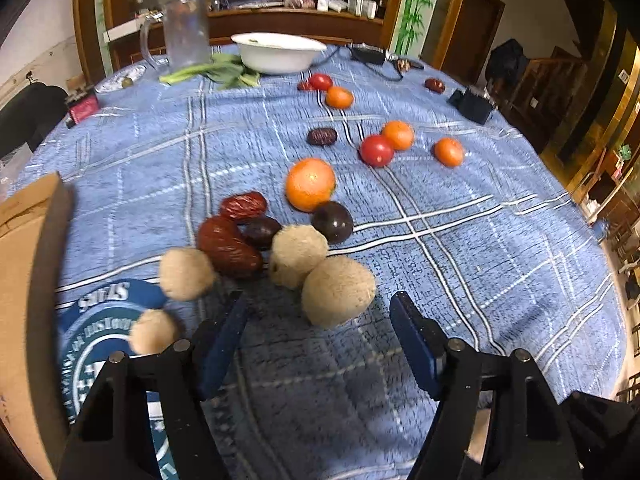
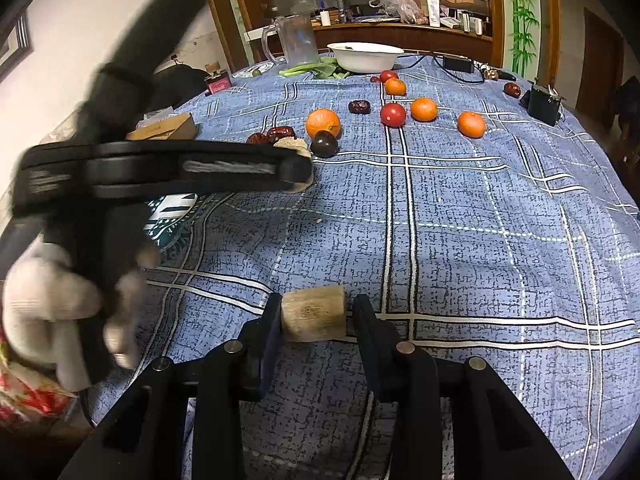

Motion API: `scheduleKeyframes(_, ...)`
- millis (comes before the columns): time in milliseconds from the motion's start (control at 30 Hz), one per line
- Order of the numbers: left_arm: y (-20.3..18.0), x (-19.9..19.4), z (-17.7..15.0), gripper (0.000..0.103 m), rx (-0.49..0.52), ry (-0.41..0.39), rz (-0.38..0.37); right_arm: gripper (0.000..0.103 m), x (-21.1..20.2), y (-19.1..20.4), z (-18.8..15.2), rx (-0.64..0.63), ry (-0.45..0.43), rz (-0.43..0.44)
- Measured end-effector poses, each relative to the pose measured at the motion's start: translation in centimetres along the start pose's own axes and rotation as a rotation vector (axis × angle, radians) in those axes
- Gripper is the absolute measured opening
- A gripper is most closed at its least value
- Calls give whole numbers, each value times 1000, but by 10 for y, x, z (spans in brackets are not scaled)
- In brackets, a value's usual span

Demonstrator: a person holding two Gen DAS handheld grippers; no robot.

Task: Organize fruits
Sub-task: 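Grasp a tan round bun with the left tool while the right tool holds the cream block, then carry the bun and block into the cardboard box and open both tools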

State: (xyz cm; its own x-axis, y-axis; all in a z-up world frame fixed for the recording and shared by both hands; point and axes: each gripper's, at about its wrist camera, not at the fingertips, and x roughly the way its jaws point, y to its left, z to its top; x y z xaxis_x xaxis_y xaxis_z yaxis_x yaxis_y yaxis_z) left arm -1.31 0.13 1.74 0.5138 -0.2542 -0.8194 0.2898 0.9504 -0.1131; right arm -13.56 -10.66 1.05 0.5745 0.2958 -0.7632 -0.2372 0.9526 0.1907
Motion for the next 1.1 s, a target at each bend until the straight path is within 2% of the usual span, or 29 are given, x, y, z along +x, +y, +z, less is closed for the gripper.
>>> scheduleKeyframes(67,-4,4,-1,63,18,-7,27,38,1,0,0,0,1,4)
scheduleKeyframes(100,-5,4,-1,53,28,-9,44,38,2,1,0,-3,0,4)
scheduleKeyframes(133,-5,4,-1,47,34,-12,41,37,2,2,0,-6,-2,3)
scheduleKeyframes(167,-6,2,-2,35,34,-16,22,37,2,3,0,-10,-4,-1)
scheduleKeyframes(200,-6,1,-2,34,33,-16,15,36,2,4,0,-14,-6,-6)
scheduleKeyframes(433,5,-32,-16,34,-1,-51,-14,35,-9,5,1,0,-32,-6)
scheduleKeyframes(600,35,-86,-33,34,-63,-106,-39,35,-29,15,10,-8,-72,21)
scheduleKeyframes(733,68,-134,-41,34,-97,-159,-30,35,-43,36,25,-38,-92,66)
scheduleKeyframes(933,124,-190,-38,34,-124,-215,45,36,-55,86,70,-113,-126,173)
scheduleKeyframes(1100,190,-188,-17,35,-197,-202,116,36,-30,146,125,-166,-117,262)
